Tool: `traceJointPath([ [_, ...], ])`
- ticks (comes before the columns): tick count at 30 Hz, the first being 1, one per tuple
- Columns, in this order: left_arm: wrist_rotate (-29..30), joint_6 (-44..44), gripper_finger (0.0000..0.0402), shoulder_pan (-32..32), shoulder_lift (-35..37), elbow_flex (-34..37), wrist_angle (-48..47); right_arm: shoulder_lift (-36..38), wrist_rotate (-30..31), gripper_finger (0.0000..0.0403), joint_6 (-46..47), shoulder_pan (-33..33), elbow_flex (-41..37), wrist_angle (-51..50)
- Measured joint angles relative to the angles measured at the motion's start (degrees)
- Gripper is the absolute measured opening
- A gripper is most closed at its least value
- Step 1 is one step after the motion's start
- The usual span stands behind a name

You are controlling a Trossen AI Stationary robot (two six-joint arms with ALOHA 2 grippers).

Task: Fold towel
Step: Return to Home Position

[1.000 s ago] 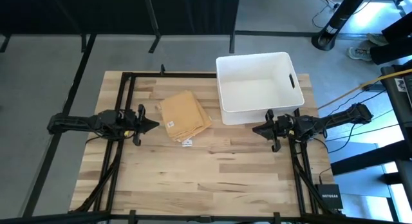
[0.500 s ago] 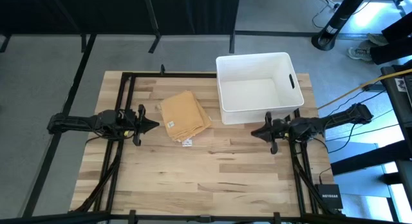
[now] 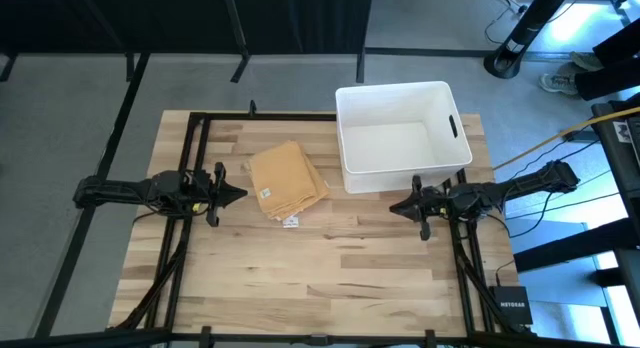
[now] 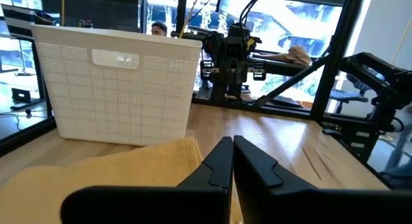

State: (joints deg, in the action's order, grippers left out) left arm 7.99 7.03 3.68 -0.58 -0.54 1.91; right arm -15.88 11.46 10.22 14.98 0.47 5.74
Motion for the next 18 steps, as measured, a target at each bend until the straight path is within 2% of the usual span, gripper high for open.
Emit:
traceJointPath([
  [12, 0.0, 0.3, 0.0004, 0.0, 0.0, 0.0, 0.0, 0.8, 0.0, 0.0030, -1.7, -0.1, 0.0, -0.4],
  [15, -0.1, 0.0, 0.0004, 0.0, 0.0, 0.0, 0.0, 5.8, -2.0, 0.0030, -2.5, -1.8, 0.0, -1.9],
  [18, 0.0, 0.2, 0.0004, 0.0, 0.0, 0.0, 0.0, 11.5, -4.8, 0.0030, -8.8, -3.4, 0.0, -3.6],
])
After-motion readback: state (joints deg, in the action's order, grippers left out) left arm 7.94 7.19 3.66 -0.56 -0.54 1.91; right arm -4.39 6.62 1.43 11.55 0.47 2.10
